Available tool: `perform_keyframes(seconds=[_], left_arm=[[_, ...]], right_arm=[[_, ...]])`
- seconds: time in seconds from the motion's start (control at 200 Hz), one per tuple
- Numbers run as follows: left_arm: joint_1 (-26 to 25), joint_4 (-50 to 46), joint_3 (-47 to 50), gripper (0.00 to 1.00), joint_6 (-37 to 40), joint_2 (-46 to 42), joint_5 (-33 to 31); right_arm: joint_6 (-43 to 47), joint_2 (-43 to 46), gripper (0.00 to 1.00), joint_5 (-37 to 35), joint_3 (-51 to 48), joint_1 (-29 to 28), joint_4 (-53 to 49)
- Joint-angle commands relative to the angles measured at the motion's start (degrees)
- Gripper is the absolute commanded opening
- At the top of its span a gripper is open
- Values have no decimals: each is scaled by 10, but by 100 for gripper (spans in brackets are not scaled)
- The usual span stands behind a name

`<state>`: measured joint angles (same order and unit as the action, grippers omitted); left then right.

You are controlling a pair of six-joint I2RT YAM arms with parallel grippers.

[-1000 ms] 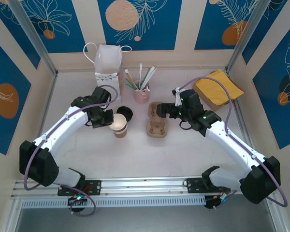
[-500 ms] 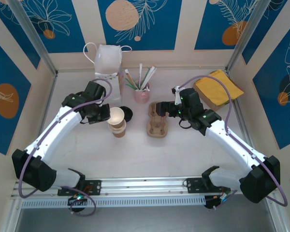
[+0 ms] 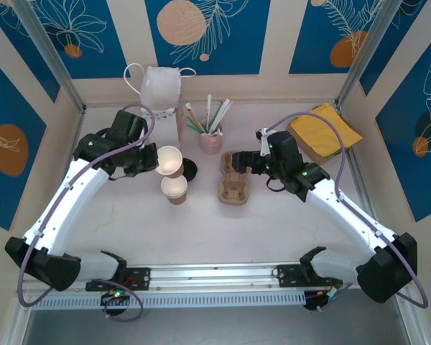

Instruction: Pack the takeout coffee

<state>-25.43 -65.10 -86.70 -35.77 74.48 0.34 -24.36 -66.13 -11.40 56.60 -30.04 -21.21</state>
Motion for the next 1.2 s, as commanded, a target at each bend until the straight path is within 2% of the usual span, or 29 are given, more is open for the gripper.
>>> perform_keyframes(seconds=[0.0, 0.25, 0.45, 0.59, 0.795, 1.195], left_arm=[[-23, -27, -28, 0, -10, 8, -5], [-111, 11, -6, 0, -30, 36, 4], [-166, 92, 82, 0, -64, 46, 25], [-176, 139, 151, 0, -86, 60, 46], [-180, 181, 200, 0, -84, 82, 52], [-193, 186, 211, 0, -75, 129, 55]], right_arm=[[-12, 24, 99, -4, -10, 0, -11], [-19, 66, 99, -20, -32, 25, -35], [-27, 97, 99, -19, -54, 43, -44], [-31, 100, 99, -19, -58, 45, -49], [-33, 95, 99, -15, -58, 45, -45], [-38, 65, 99, -2, -48, 42, -34]])
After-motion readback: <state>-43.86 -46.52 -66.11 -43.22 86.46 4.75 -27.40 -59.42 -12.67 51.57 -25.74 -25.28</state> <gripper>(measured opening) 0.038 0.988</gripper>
